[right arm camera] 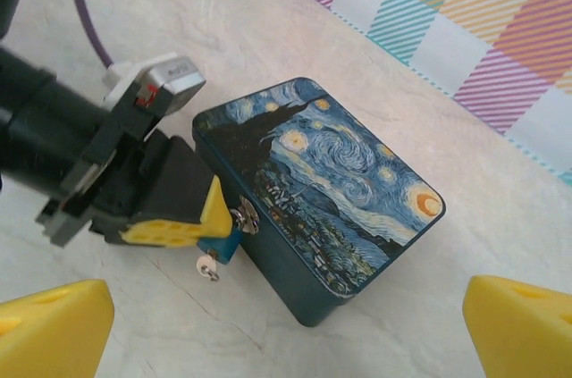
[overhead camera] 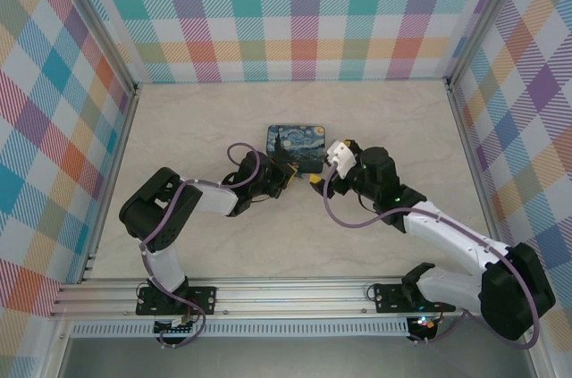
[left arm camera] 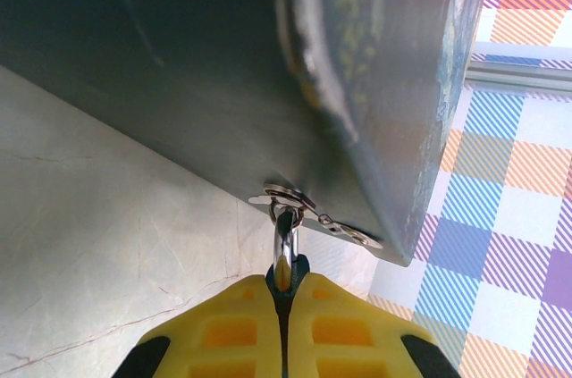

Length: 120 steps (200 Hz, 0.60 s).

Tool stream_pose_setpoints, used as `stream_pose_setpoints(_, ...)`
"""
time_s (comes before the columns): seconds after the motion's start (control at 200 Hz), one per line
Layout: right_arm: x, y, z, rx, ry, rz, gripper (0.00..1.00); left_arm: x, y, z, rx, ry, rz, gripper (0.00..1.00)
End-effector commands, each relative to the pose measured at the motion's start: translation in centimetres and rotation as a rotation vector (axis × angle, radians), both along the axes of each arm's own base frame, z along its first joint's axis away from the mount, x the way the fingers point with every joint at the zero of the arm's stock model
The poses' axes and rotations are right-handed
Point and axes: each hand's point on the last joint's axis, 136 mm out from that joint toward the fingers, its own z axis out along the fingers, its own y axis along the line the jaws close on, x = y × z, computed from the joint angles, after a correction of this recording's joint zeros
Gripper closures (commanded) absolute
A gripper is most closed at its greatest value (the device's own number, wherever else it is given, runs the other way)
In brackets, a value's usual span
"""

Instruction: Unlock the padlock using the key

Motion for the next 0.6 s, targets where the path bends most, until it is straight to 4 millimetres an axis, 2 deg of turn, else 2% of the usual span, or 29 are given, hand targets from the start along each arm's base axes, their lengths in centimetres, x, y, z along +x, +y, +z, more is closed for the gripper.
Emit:
stream_pose_setpoints(0.0, -0.8, 0.4, -0.6, -0.196, -0.172, 0.087, 0.00, 1.0, -0.7, 3.6, -0.072, -0.063, 0.000, 1.00)
stream_pose_setpoints(0.155, -0.8, 0.8, -2.9, -0.426, -0.280, 0.095, 0.00, 1.1, -0.7, 3.8, -0.078, -0.062, 0.004, 1.00)
stream_pose_setpoints(0.27, -0.7, 1.4, -4.7, -0.504, -0.305, 0.099, 0.00, 1.1, -0.9, 3.9, -0.089, -0.053, 0.004, 1.00)
stream_pose_setpoints(0.32, -0.7, 1.8, -5.5, -0.508, -0.293, 0.107, 0.05, 1.1, -1.0, 4.1, -0.098, -0.052, 0.005, 1.00)
stream_pose_setpoints(0.38, -0.7, 2.2, -6.2, -0.511, -0.282, 0.109, 0.17, 1.1, -1.1, 4.2, -0.107, -0.048, 0.004, 1.00)
stream_pose_setpoints(0.475, -0.4, 3.0, -7.2, -0.511, -0.271, 0.109, 0.30, 1.0, -1.2, 4.2, -0.119, -0.036, 0.010, 1.00)
stream_pose_setpoints(0.595, -0.2, 3.7, -8.2, -0.483, -0.255, 0.107, 0.42, 0.9, -1.2, 4.3, -0.134, -0.025, 0.018, 1.00)
